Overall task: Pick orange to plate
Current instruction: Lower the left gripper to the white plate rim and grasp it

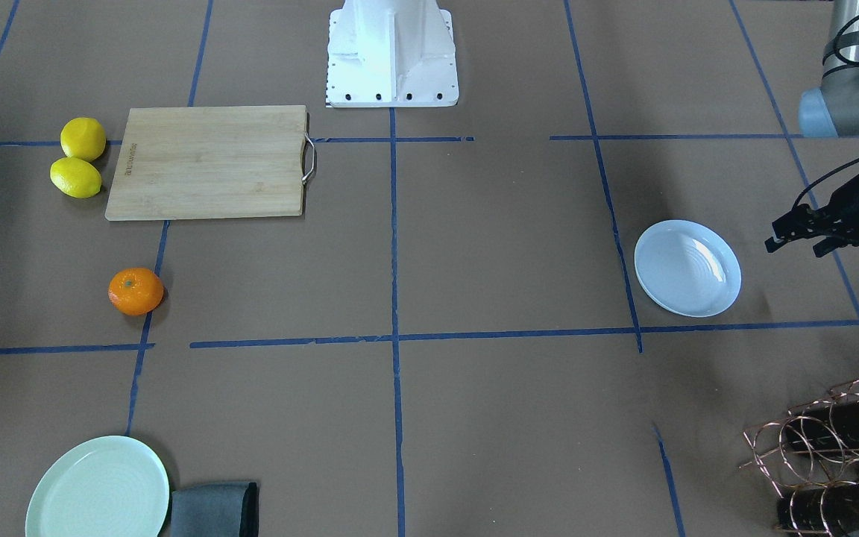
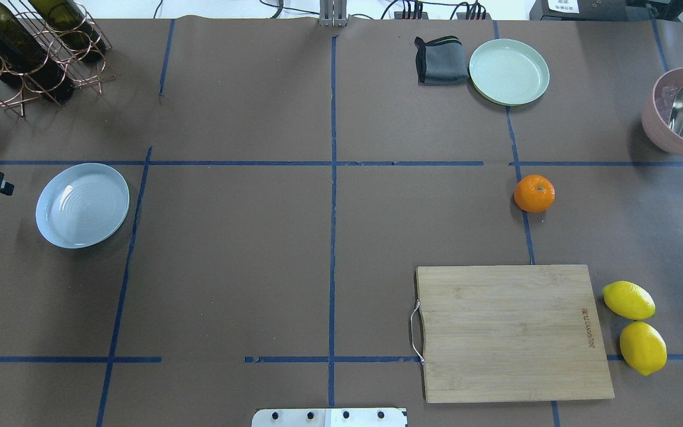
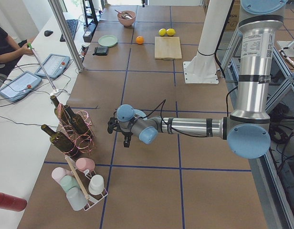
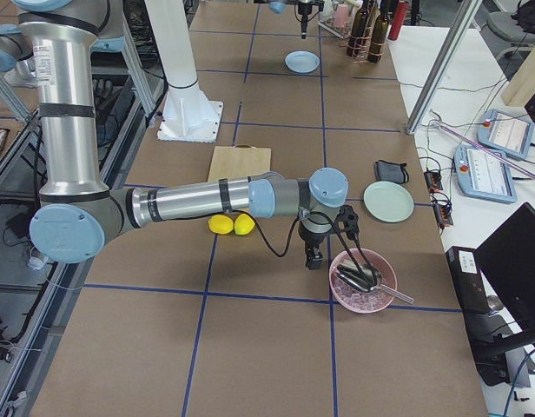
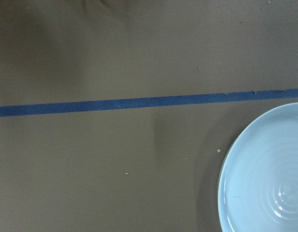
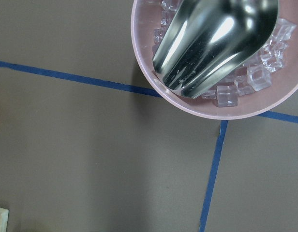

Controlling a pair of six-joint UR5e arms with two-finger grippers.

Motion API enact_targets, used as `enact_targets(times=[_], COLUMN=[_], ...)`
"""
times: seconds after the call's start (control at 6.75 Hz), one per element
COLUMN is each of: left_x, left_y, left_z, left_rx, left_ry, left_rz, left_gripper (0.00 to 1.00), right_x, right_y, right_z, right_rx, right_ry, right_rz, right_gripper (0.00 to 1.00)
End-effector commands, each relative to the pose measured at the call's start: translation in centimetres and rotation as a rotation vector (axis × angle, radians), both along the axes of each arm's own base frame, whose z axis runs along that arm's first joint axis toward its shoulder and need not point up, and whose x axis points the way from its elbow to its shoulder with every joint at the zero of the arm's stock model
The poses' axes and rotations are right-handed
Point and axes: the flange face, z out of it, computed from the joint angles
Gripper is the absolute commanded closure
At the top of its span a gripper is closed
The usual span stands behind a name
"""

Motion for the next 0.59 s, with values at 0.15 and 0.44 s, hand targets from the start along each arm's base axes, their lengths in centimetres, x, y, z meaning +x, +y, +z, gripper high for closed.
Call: enact_targets(times=[0.15,0.44], left_x=[3.4,4.5], left_y=[-0.2,0.0], left_z=[-0.6,-0.5], left_rx=[0.023,0.022], left_ry=[-0.039,-0.041], left_rz=[0.000,0.021], left_gripper=[0.02,0.06], right_x=[-0.3,-0.4], right_y=[0.0,0.1], right_z=[-0.2,-0.2], right_rx=[-0.001,-0.004], right_ry=[-0.022,-0.024], right_rz=[-0.006,-0.007], right_gripper=[0.00,0.00])
